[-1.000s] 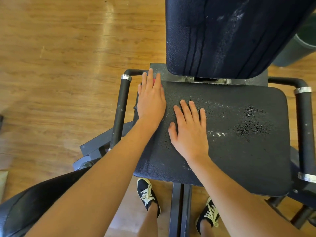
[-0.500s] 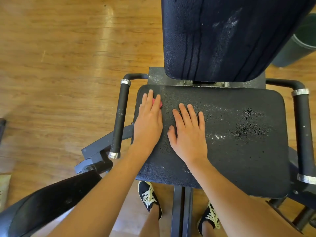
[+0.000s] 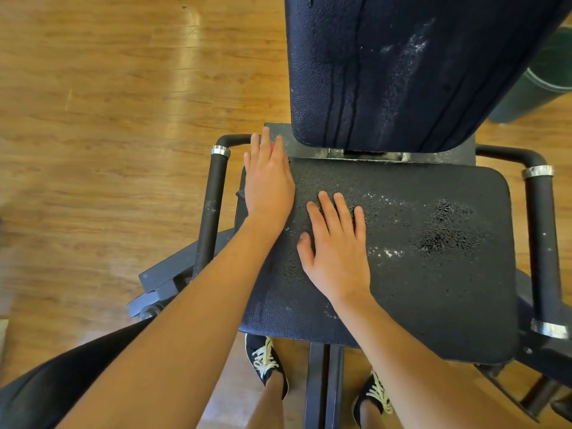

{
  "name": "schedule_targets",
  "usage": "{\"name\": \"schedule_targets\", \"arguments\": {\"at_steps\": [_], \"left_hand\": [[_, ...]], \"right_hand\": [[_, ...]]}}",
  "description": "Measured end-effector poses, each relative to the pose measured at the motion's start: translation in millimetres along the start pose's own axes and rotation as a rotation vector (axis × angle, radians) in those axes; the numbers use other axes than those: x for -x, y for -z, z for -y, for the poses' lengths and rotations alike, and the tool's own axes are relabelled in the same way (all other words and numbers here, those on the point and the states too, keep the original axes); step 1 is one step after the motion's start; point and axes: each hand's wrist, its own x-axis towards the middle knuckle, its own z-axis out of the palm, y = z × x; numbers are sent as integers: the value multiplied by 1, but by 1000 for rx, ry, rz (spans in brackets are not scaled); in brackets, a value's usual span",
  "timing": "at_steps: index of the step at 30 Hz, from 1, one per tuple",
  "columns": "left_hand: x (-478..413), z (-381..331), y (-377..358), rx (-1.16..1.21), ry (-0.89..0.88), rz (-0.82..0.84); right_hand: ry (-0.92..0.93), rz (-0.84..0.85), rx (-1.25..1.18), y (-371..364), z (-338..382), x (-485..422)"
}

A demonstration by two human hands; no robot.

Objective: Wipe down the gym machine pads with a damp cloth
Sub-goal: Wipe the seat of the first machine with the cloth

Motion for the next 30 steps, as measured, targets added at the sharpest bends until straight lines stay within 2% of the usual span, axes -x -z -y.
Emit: {"name": "schedule_targets", "arguments": {"at_steps": [5,12,17,23,30], "left_hand": [[25,8,5,22,-73,28],[98,21,7,2,-42,48],[72,15,2,0,24,24],[19,9,1,-7,0,10],[52,18,4,-34,-59,33]], "right_hand": [[-4,8,-2,1,-1,1],[-3,5,0,1,-1,1],[-6,7,-2,1,1,1],[1,6,8,1,0,0],[-4,3,12,0,2,0]]}}
